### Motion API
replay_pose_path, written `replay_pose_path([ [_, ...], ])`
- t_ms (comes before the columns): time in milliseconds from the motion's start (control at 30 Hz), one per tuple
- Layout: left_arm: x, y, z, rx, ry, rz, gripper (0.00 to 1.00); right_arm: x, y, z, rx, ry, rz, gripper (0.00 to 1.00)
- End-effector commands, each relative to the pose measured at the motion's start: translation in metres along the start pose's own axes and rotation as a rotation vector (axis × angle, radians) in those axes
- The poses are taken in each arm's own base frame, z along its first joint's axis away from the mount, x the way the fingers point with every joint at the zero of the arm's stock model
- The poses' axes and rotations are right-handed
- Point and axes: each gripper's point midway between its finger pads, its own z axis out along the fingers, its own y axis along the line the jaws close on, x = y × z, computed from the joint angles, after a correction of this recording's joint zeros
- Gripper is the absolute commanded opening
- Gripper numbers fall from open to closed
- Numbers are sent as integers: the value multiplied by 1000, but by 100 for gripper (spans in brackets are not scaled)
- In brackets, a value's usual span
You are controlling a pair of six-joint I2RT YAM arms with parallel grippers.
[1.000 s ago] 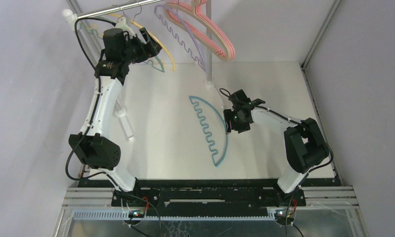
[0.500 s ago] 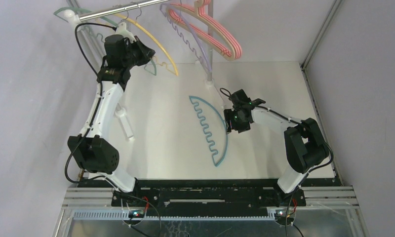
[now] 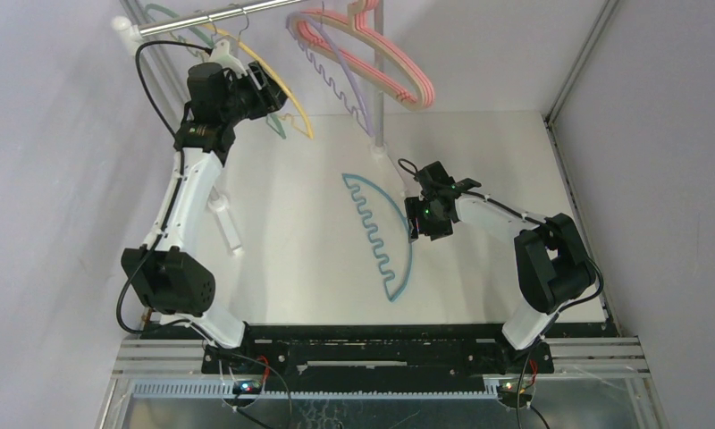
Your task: Organize the hangers
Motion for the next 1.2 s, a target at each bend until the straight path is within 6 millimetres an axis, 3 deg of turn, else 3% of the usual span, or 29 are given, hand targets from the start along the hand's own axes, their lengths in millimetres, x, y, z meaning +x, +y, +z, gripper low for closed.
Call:
replay_pose_path([
  [0,4,-5,-8,25,55,-2,64,-11,3,-4,-19,-43,-2,68],
  [333,2,2,-23,-27,56,28,68,-11,3,-3,-22,-41,-1,68],
  [467,0,10,-31,-81,52,50,60,-11,4,-2,-26,-40,-1,68],
  [967,-5,20,-49,-134,27,79,70,-10,6,-1,-33,-34,1,68],
  [1167,5,20,-49,-103,49,53,71,-14,6,-8,-18,-66,-11,68],
])
